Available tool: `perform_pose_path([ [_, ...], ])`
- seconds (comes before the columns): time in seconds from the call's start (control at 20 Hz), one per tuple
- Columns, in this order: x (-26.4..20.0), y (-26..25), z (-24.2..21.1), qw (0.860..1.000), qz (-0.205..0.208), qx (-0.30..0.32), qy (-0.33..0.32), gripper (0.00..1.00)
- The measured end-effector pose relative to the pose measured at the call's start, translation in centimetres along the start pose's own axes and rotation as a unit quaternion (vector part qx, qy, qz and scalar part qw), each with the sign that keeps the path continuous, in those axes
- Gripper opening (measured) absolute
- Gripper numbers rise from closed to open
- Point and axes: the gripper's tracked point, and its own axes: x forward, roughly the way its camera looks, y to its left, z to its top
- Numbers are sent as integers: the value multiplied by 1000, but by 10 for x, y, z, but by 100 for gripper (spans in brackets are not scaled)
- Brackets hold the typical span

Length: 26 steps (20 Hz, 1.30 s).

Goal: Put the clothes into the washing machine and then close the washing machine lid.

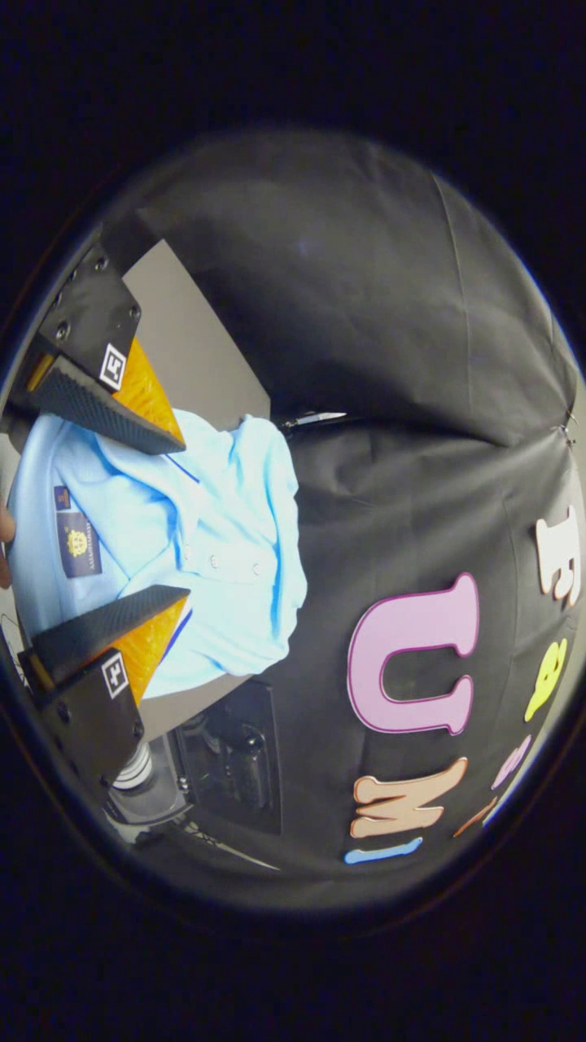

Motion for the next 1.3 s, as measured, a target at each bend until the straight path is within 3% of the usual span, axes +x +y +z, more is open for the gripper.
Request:
perform_pose_path([
  [0.25,-1,-2,-4,1000,-4,-8,19,100],
  [0.45,1,-4,-8,999,-23,-8,36,88],
  [0.6,4,-15,-8,998,-44,-7,33,88],
  [0.7,3,-13,-7,999,-40,-1,26,35],
  [0.85,0,-13,-6,999,-42,-1,17,36],
  [0.95,-3,-15,-7,998,-48,-20,19,8],
  [1.3,-30,-18,-13,998,-63,-10,1,8],
])
